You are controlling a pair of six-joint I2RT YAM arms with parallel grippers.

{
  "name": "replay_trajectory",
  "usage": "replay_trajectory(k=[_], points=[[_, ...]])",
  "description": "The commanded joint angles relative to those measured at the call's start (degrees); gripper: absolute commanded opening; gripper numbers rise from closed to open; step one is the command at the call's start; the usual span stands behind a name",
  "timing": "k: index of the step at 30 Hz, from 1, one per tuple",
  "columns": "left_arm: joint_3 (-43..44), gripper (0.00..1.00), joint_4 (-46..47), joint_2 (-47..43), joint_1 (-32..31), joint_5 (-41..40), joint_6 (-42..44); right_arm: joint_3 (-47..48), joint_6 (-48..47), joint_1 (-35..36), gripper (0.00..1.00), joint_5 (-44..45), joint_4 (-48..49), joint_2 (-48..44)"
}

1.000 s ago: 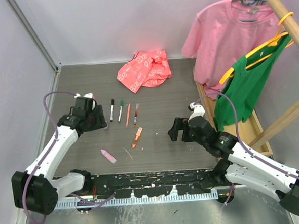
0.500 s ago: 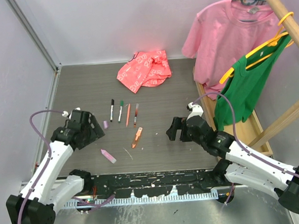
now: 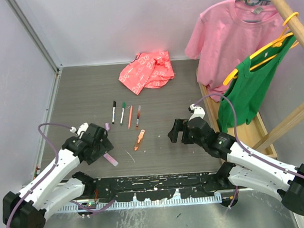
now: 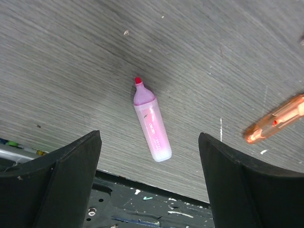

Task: Insert the pens into the pen caps
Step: Pick up the pen from the center of the board.

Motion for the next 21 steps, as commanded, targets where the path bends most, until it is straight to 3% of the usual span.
replay_trajectory(k=[1,9,21], points=[[-1.05,0.81,2.94,3.19,-2.59,-3.57,-5.69,0.15,1.13,-0.12,0.99,0.07,2.41,-0.46],[-5.12,0.63,9.54,5.63,-3.52,-2.09,-7.61,-0.66,1.63,-0.14,0.99,0.23,2.38,-1.37],[-7.17,0.61,14.54,10.52,-3.65,-2.56,-8.55,-0.55,1.57,-0.13,0.99,0.01,2.33,-0.72]])
